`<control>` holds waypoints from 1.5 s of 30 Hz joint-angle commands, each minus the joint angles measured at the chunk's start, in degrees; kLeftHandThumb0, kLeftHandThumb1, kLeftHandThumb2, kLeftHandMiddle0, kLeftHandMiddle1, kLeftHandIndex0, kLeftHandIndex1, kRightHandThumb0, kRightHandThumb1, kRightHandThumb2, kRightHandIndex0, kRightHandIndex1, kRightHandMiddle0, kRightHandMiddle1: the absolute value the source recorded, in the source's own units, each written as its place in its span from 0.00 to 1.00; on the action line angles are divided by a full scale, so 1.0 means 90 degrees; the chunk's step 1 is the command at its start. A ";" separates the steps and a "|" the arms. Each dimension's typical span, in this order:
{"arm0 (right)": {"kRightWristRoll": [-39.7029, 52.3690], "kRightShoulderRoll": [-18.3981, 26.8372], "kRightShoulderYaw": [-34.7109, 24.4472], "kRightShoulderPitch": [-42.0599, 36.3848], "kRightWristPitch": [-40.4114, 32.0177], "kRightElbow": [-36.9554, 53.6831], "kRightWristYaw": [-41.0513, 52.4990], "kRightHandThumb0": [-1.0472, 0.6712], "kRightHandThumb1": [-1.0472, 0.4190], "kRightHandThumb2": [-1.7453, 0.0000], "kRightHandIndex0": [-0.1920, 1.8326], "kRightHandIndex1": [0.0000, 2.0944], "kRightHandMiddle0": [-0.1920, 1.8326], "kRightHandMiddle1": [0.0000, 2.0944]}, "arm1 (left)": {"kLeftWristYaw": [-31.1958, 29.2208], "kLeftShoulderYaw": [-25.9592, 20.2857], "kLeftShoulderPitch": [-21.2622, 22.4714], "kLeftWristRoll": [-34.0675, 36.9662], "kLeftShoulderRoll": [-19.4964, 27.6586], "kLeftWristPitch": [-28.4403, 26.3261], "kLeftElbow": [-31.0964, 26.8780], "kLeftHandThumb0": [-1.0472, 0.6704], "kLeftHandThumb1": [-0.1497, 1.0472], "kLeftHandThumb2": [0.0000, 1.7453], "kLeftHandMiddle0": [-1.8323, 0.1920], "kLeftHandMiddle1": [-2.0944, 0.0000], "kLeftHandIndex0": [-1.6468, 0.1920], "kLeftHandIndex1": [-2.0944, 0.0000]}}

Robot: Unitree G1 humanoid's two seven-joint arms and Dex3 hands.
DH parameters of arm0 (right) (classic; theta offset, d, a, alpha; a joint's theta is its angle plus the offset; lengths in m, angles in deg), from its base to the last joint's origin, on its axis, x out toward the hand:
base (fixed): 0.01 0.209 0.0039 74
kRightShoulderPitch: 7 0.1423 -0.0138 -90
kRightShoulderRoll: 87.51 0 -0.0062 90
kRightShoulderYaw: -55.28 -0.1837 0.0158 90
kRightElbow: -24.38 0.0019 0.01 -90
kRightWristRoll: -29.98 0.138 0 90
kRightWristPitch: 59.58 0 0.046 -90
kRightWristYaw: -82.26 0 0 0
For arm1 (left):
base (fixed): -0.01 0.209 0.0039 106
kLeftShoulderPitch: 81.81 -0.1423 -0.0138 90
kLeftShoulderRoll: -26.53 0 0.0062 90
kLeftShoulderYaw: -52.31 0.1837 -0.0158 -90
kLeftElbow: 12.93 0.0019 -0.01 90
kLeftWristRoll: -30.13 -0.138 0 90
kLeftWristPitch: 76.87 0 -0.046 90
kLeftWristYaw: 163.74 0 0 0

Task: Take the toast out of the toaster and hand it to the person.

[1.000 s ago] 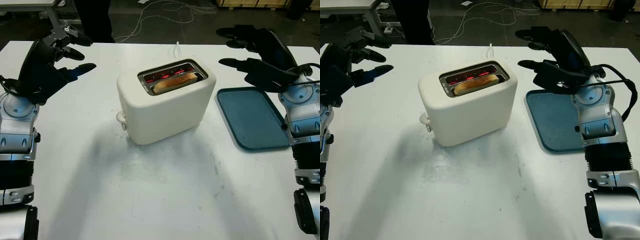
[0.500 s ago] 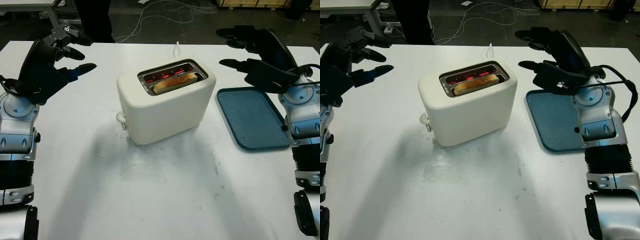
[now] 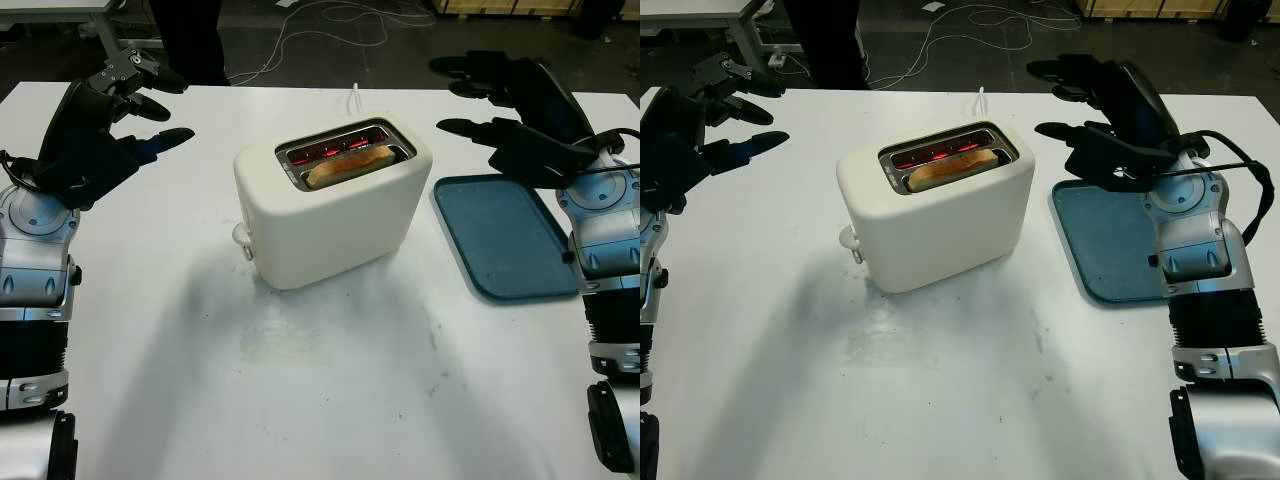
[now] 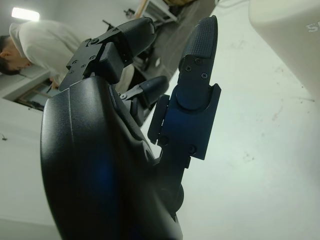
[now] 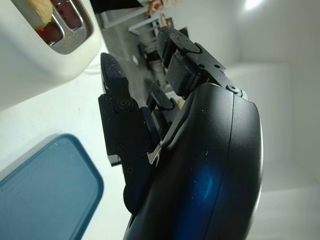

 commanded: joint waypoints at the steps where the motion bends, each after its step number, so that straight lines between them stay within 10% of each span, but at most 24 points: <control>1: -0.0001 0.0018 -0.0026 -0.0080 0.0140 0.0006 -0.0050 0.47 0.09 0.98 0.41 0.06 0.41 0.01 | 0.0016 0.0009 0.0006 -0.0047 0.0042 -0.0020 -0.0047 0.31 0.85 0.04 0.80 0.41 0.77 0.50; 45: 0.0223 -0.0048 -0.0107 -0.0123 0.0105 -0.0080 -0.0003 0.47 0.09 0.98 0.41 0.03 0.41 0.00 | -0.0004 -0.0006 -0.0045 0.0031 0.0040 -0.0050 -0.0089 0.30 0.82 0.08 0.81 0.42 0.77 0.51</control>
